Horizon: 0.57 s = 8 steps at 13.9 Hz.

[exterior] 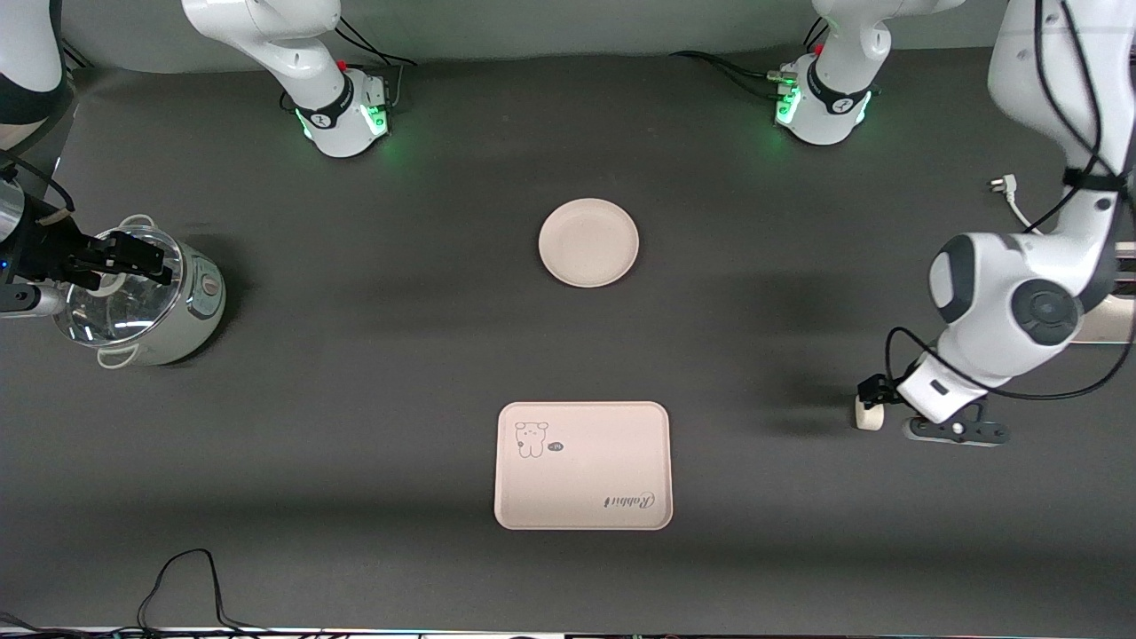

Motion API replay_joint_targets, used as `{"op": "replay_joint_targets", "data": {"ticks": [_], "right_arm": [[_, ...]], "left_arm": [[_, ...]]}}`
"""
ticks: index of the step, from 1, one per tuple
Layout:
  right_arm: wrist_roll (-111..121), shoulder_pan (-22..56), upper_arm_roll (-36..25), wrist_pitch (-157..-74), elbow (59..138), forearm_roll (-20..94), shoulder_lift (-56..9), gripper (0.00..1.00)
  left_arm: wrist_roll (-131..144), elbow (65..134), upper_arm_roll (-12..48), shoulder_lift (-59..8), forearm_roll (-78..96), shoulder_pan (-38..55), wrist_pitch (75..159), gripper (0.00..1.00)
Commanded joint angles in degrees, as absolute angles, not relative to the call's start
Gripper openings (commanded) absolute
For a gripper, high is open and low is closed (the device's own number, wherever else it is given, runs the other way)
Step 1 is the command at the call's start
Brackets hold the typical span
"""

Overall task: Place bun in plate and plate on tray
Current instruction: 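Lower the left gripper onto the white bun and close it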

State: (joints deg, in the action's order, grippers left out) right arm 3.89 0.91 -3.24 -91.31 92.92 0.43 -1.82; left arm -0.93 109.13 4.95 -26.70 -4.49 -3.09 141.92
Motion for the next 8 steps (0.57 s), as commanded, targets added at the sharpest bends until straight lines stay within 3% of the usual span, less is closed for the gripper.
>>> {"op": "replay_joint_targets", "data": {"ticks": [1, 6, 7, 8], "right_arm": [[4.9, 1.5, -3.7, -91.6, 93.3, -0.7, -1.2, 1.00], [4.9, 1.5, -3.7, -91.6, 93.3, -0.7, -1.2, 1.00], [4.8, 1.5, -3.7, -91.6, 93.3, -0.7, -1.2, 1.00], [4.8, 1.6, -3.7, -91.5, 93.3, -0.6, -1.1, 1.00]], "left_arm": [[1.8, 109.9, 4.6, -30.2, -5.7, -2.5, 146.8, 1.00], [2.2, 110.0, 4.6, -33.7, -5.7, -2.6, 150.1, 0.96], [2.2, 110.0, 4.6, -33.9, -5.7, -2.8, 151.0, 0.89], [2.2, 110.1, 4.6, -34.1, -5.7, -2.9, 151.1, 0.72]]}}
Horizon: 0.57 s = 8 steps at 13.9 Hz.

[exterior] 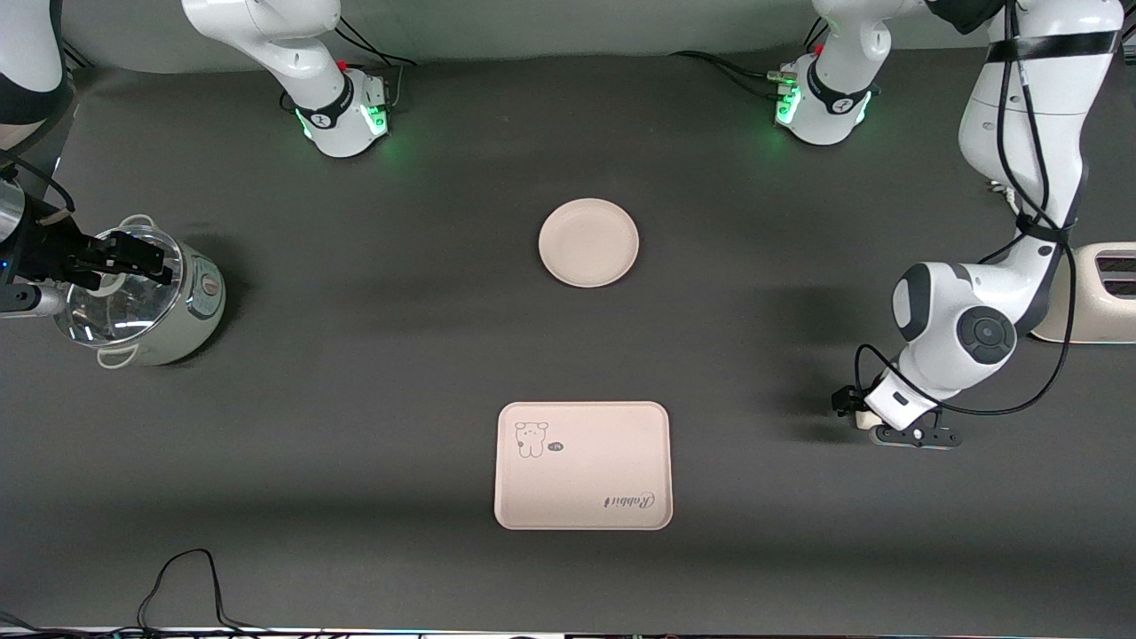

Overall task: Place bun in plate and plate on tray
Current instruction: 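Lift the bun with the left gripper and carry it over the plate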

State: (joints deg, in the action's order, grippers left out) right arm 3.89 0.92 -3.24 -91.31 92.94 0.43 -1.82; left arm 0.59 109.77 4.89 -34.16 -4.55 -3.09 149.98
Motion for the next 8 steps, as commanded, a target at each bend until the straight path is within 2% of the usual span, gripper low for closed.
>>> {"op": "replay_joint_targets", "data": {"ticks": [1, 2, 4, 5, 8], "right_arm": [[4.8, 1.5, -3.7, -91.5, 93.3, -0.7, -1.1, 1.00], [4.8, 1.5, -3.7, -91.5, 93.3, -0.7, -1.1, 1.00], [4.8, 1.5, -3.7, -91.5, 93.3, -0.7, -1.1, 1.00], [4.8, 1.5, -3.7, -91.4, 93.3, -0.7, -1.1, 1.00], [4.8, 1.5, -3.7, -91.4, 93.3, -0.7, -1.0, 1.00]], "left_arm": [[2.2, 110.1, 4.6, -34.1, -5.7, -2.8, 151.1, 0.48], [2.1, 110.1, 4.6, -34.0, -5.7, -2.8, 151.1, 0.31], [1.9, 110.1, 4.6, -34.0, -5.7, -3.0, 151.0, 0.09], [1.8, 110.1, 4.6, -34.0, -5.7, -3.0, 151.0, 0.04], [1.8, 110.0, 4.6, -32.7, -5.7, -3.1, 149.9, 0.06]]}}
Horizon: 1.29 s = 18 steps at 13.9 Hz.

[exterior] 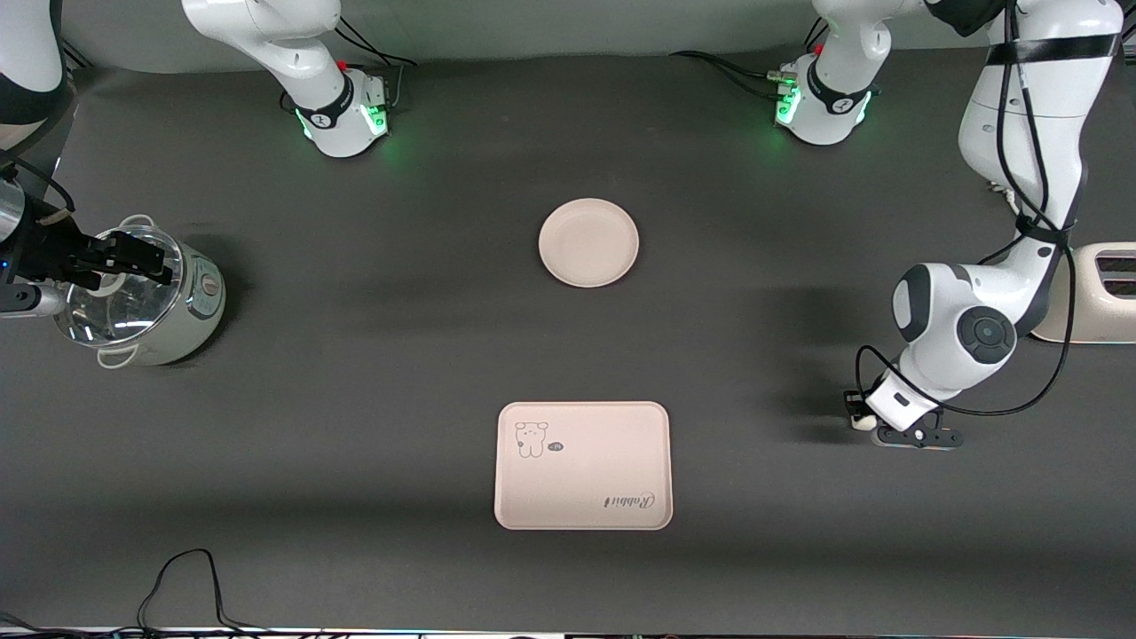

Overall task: Place bun in plate and plate on tray
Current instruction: 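Lift the bun with the left gripper and carry it over the plate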

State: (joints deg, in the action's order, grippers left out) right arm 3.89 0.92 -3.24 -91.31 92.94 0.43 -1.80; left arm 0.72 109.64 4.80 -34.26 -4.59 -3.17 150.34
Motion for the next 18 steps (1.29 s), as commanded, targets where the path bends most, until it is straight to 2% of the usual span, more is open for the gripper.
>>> {"op": "replay_joint_targets", "data": {"ticks": [1, 3, 5, 8, 10, 15, 16, 18], "right_arm": [[4.8, 1.5, -3.7, -91.5, 93.3, -0.7, -1.1, 1.00], [4.9, 1.5, -3.7, -91.4, 93.3, -0.7, -1.1, 1.00], [4.8, 1.5, -3.7, -91.4, 93.3, -0.7, -1.1, 1.00], [4.8, 1.5, -3.7, -91.4, 93.3, -0.7, -1.1, 1.00], [4.8, 1.5, -3.7, -91.5, 93.3, -0.7, -1.2, 1.00], [4.8, 1.5, -3.7, -91.5, 93.3, -0.7, -1.3, 1.00], [4.8, 1.5, -3.7, -91.4, 93.3, -0.7, -1.3, 1.00], [4.8, 1.5, -3.7, -91.5, 93.3, -0.7, -1.3, 1.00]], "left_arm": [[1.9, 110.0, 4.7, -30.8, -5.7, -2.8, 148.2, 0.07], [2.0, 109.6, 5.8, -25.6, -5.0, -2.1, 138.9, 0.07], [2.4, 109.6, 9.7, -18.8, -3.4, -1.9, 130.1, 0.10], [9.5, 107.5, 17.6, -10.1, 0.3, -1.8, 116.8, 0.10], [19.5, 106.1, 24.7, -6.9, 0.7, -1.8, 111.2, 0.10], [41.4, 105.7, 40.0, -5.0, 1.3, -1.5, 110.7, 0.10], [45.5, 105.8, 42.2, -5.5, 1.0, -0.4, 111.6, 0.10], [51.9, 107.0, 42.6, -6.8, -0.4, 4.5, 114.8, 0.12]]}}
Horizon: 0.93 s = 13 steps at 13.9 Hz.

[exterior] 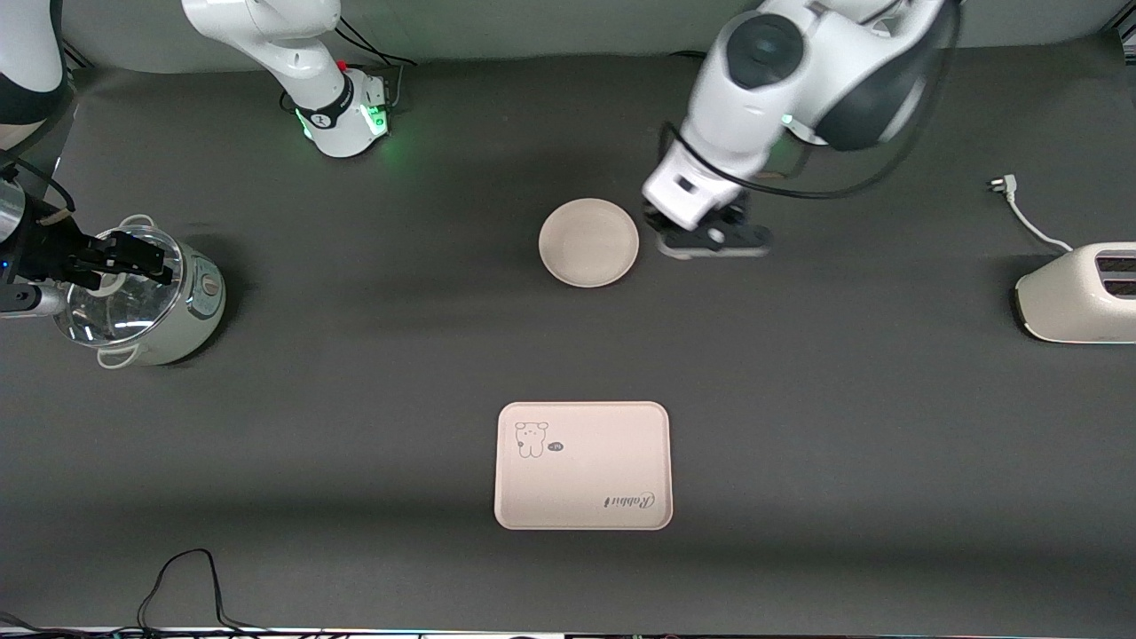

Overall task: Place bun in plate and plate on tray
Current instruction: 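Lift the bun with the left gripper and carry it over the plate, then lower the bun onto the plate and open the left gripper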

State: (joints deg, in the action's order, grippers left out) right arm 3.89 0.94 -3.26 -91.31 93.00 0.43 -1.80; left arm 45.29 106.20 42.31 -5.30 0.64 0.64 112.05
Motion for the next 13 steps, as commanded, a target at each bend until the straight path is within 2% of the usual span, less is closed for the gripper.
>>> {"op": "replay_joint_targets", "data": {"ticks": [1, 4, 9, 13], "right_arm": [[4.8, 1.5, -3.7, -91.5, 93.3, -0.7, -1.3, 1.00], [4.8, 1.5, -3.7, -91.5, 93.3, -0.7, -1.3, 1.00], [4.8, 1.4, -3.7, -91.5, 93.4, -0.7, -1.4, 1.00], [4.8, 1.4, -3.7, -91.5, 93.3, -0.7, -1.4, 1.00]], "left_arm": [[55.0, 107.6, 42.6, -8.0, -1.7, 6.3, 116.0, 0.13], [66.8, 108.8, 42.6, -14.6, -10.3, 12.0, 120.7, 0.13], [86.2, 109.4, 42.4, -29.6, -29.8, 16.9, 128.5, 0.13], [95.7, 109.4, 42.2, -35.6, -36.7, 18.5, 133.6, 0.13]]}}
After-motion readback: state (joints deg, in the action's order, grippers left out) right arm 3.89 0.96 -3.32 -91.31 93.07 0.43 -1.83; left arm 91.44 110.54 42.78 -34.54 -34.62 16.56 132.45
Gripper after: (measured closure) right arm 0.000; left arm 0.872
